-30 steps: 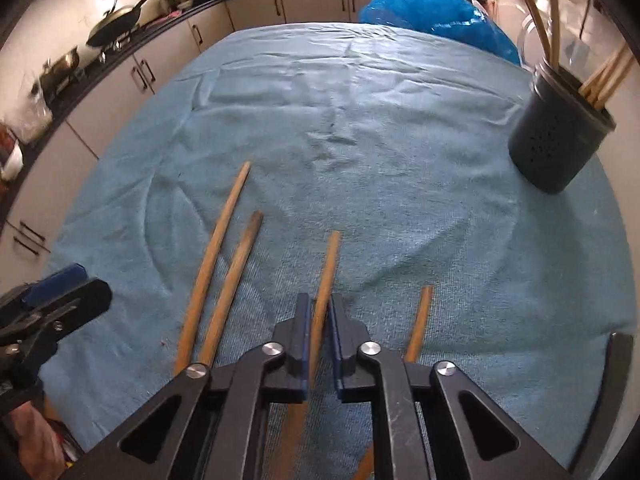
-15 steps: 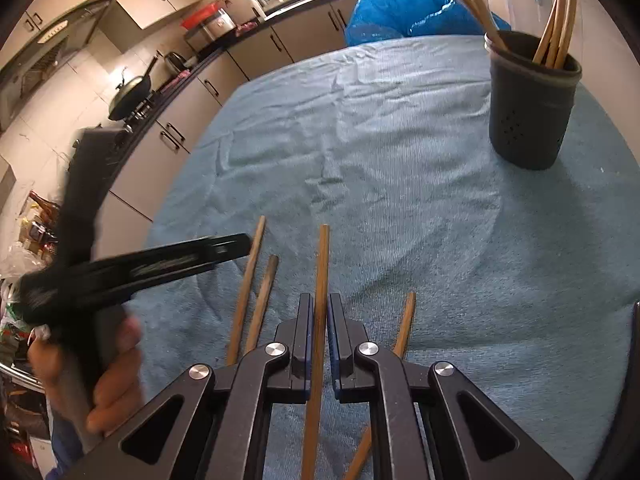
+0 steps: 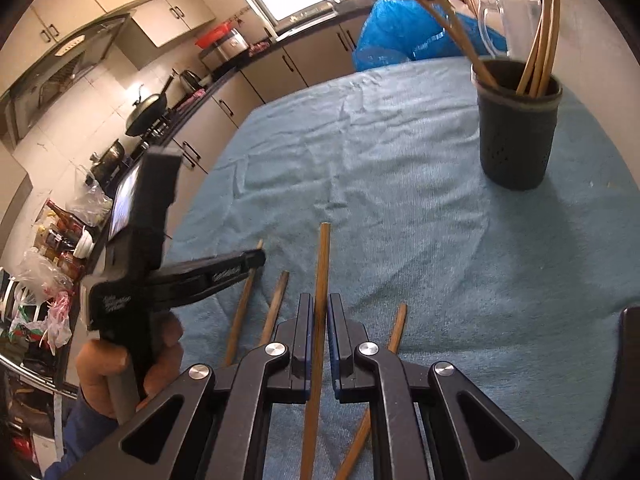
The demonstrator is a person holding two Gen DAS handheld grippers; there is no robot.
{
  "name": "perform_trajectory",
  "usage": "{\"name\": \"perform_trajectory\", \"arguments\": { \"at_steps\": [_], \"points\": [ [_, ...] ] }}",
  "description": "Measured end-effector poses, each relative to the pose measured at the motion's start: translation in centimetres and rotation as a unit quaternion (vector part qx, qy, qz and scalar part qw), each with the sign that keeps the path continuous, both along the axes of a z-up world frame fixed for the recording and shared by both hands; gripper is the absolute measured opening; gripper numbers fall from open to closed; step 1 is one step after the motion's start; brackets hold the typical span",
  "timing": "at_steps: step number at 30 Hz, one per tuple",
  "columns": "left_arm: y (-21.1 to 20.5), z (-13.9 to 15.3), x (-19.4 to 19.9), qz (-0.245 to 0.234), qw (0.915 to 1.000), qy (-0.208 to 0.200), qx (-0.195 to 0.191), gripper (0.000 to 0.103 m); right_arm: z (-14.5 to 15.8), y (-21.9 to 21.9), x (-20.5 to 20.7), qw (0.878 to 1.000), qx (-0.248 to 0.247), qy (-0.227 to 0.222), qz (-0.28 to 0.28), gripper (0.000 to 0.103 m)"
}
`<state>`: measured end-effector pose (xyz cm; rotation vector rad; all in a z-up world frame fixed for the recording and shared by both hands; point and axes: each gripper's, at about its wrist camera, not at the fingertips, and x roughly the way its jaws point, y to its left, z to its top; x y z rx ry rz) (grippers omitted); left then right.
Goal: Organize utensils
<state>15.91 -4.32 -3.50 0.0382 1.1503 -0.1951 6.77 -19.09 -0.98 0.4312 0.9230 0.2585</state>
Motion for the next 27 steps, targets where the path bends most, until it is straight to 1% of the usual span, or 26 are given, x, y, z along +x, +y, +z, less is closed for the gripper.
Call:
{"name": "perform_trajectory", "arguments": {
  "at_steps": [2, 3, 5, 8, 12, 17, 22, 27],
  "points": [
    [1.3, 2.6, -1.6, 0.007, 0.9991, -0.034, -0.022, 0.005, 0.8, -0.1, -0.3, 1.0, -0.004, -0.016, 0.001, 0.008],
    [1.6, 3.4, -2.1, 0.006, 0.9985, -0.045, -0.031, 0.005, 1.3, 0.0, -0.5, 1.0, -0.003, -0.025, 0.002, 0.008],
    [2.5, 6.3, -3.7, 0.004, 0.9954, -0.078, -0.055, 0.005, 2.3, 0.1, -0.9, 0.999, -0.005, -0.048, 0.006, 0.008],
    [3.1, 9.6, -5.7, 0.003, 0.9904, -0.122, -0.065, 0.005, 4.1, 0.6, -1.7, 0.996, -0.015, -0.088, 0.011, 0.008],
    [3.2, 12.7, -7.5, -0.006, 0.9835, -0.16, -0.083, 0.005, 6.1, 0.6, -2.9, 0.991, -0.019, -0.135, 0.019, 0.008],
    [3.7, 14.1, -8.6, -0.009, 0.9801, -0.173, -0.096, 0.005, 7.8, 0.9, -4.3, 0.983, -0.041, -0.179, 0.013, 0.008],
    [3.9, 14.6, -9.1, -0.004, 0.9792, -0.178, -0.097, 0.005, 8.3, 0.8, -4.8, 0.981, -0.046, -0.191, 0.008, 0.008],
    [3.9, 15.5, -9.9, -0.005, 0.9766, -0.193, -0.096, 0.005, 8.5, 0.5, -5.1, 0.979, -0.045, -0.199, 0.004, 0.008]
  ]
}}
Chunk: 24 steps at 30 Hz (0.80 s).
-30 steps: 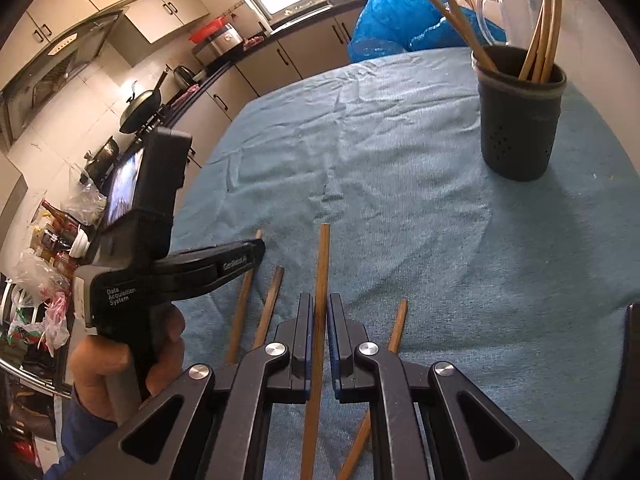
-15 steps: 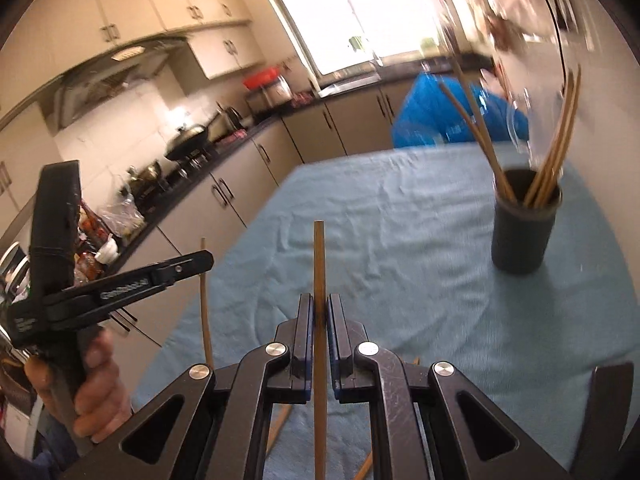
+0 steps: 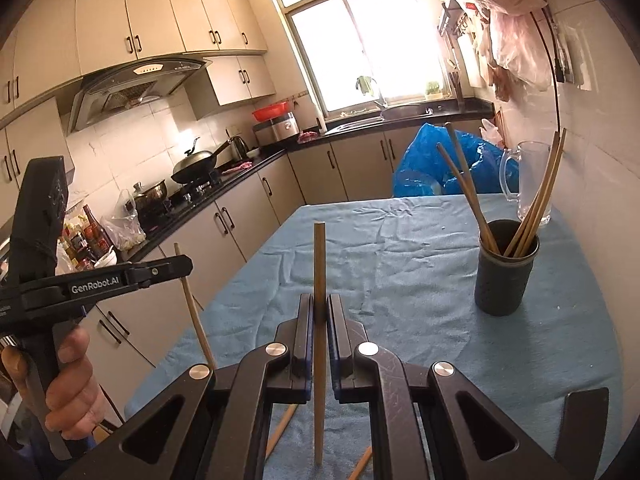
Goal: Organize utensils
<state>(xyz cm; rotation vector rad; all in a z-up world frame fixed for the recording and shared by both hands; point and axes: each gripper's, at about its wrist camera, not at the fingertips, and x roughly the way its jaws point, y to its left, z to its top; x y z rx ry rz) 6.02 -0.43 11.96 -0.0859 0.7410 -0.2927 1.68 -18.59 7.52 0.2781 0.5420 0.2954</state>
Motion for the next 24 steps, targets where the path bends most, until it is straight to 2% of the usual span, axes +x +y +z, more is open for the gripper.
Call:
{"name": "perform_trajectory", "arguments": {
  "at_steps": [24],
  "points": [
    [-0.2, 1.7, -0.9, -0.001, 0.9999, -0.017, -0.004, 0.005, 0.8, -1.3, -1.0, 1.0, 0.001, -0.021, -0.019, 0.008]
  ]
}}
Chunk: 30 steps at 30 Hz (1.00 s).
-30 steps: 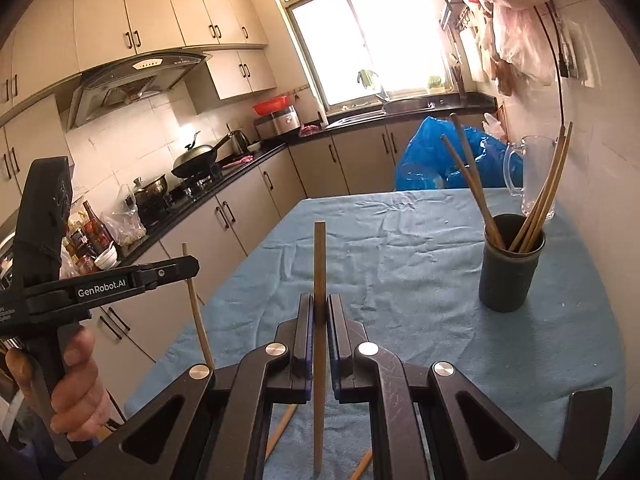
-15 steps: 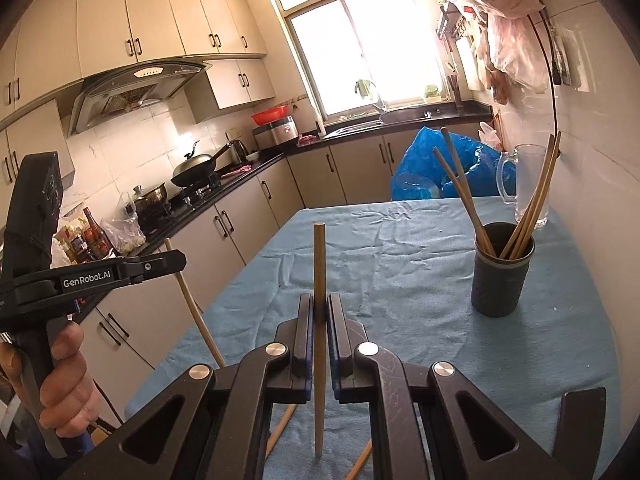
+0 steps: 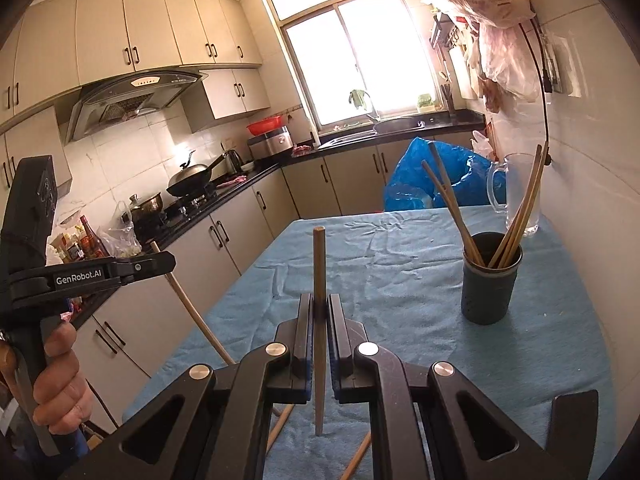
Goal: Organize utensils
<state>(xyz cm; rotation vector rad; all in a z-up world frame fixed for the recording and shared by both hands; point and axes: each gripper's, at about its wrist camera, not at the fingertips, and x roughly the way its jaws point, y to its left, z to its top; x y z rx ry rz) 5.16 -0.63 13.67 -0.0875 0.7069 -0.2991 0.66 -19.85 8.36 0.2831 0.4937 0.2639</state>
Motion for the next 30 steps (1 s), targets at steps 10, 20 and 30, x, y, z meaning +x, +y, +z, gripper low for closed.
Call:
{"name": "perform_trajectory", "arguments": {
  "at_steps": [10, 20, 30],
  "points": [
    [-0.8, 0.8, -0.4, -0.01, 0.9999, -0.007, 0.004, 0.005, 0.6, -1.5, -0.6, 1.0, 0.007, -0.009, -0.016, 0.008],
    [-1.8, 1.5, -0.8, -0.022, 0.9996, -0.014, 0.008, 0.005, 1.0, -2.9, -1.3, 0.999, 0.014, -0.016, -0.034, 0.008],
    [-3.2, 2.1, -0.9, -0.036, 0.9992, -0.017, 0.011, 0.005, 1.7, -4.6, -2.1, 0.998, 0.018, -0.027, -0.053, 0.008]
  ]
}}
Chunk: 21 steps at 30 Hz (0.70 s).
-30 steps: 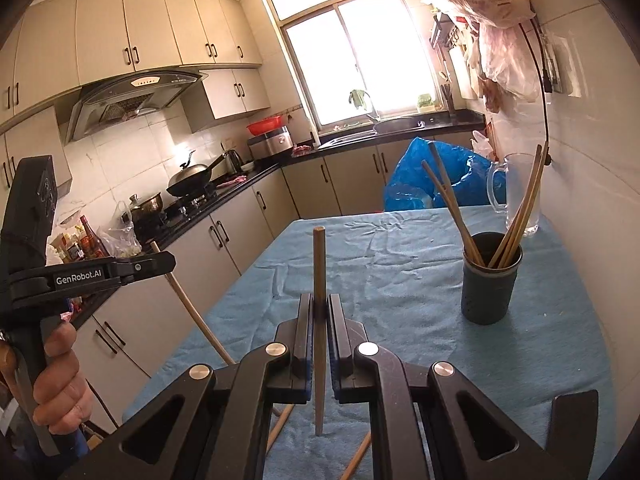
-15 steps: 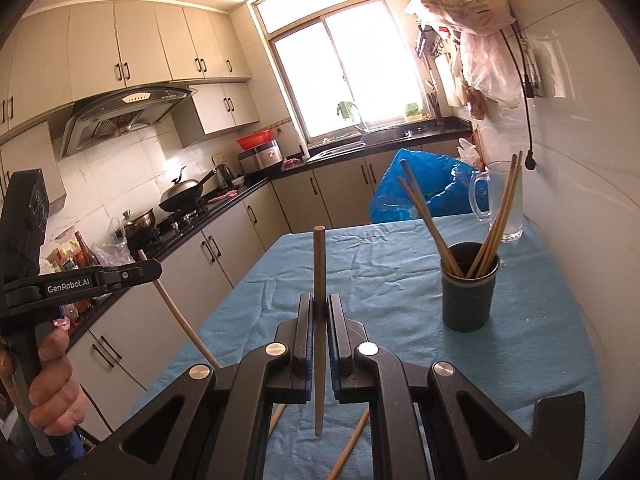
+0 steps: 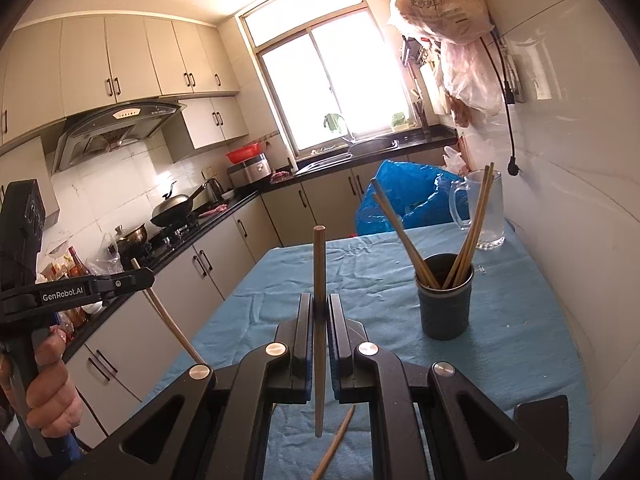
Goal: Organize utensils
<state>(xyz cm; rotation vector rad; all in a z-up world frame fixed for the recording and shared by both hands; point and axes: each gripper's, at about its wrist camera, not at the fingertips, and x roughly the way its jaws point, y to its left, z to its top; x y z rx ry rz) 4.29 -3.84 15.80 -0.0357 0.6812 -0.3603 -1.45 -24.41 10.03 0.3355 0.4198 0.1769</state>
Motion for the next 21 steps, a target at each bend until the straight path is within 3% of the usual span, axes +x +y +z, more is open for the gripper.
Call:
{"name": "perform_trajectory", "arguments": {
  "at_steps": [21],
  "points": [
    [-5.0, 0.5, 1.2, -0.037, 0.9991, 0.0, 0.019, 0.005, 1.8, -3.7, -2.0, 0.998, -0.003, -0.028, -0.05, 0.008]
  ]
}}
